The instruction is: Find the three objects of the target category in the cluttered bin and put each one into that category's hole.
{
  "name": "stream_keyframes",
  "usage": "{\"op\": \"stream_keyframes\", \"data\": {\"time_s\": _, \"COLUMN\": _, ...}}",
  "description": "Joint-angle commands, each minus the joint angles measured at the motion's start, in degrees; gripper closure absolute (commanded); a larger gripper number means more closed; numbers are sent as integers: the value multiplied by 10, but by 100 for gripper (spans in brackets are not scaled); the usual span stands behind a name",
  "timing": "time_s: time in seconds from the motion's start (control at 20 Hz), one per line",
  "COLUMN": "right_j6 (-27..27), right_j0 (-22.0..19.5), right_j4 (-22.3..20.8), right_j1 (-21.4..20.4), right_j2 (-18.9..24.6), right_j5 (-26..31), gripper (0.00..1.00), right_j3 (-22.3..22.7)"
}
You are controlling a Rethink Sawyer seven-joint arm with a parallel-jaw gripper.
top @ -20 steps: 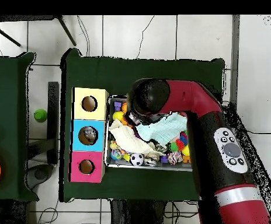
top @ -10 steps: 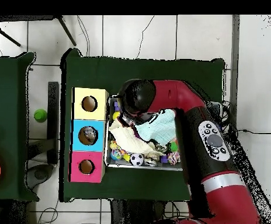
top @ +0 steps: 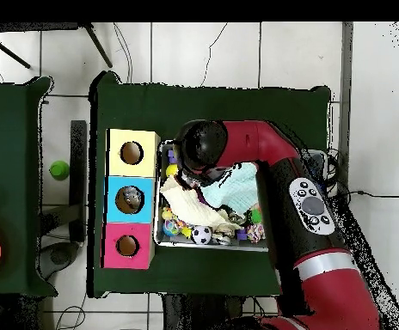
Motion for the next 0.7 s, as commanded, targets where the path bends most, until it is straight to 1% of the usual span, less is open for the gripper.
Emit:
{"op": "stream_keyframes", "data": {"time_s": 0.05, "right_j6": -63, "right_j0": -7, "right_j4": -32, "right_j1": 37, "right_j2": 2, "right_j5": 60, "gripper": 0, "right_j3": -14}}
{"op": "stream_keyframes", "data": {"time_s": 0.25, "right_j6": -62, "right_j0": -2, "right_j4": -29, "right_j1": 56, "right_j2": 4, "right_j5": 89, "gripper": 0, "right_j3": -22}}
{"op": "stream_keyframes", "data": {"time_s": 0.55, "right_j6": -58, "right_j0": 1, "right_j4": -19, "right_j1": 72, "right_j2": 12, "right_j5": 103, "gripper": 0, "right_j3": -20}}
{"op": "stream_keyframes", "data": {"time_s": 0.7, "right_j6": -60, "right_j0": -2, "right_j4": -24, "right_j1": 79, "right_j2": 12, "right_j5": 102, "gripper": 0, "right_j3": -18}}
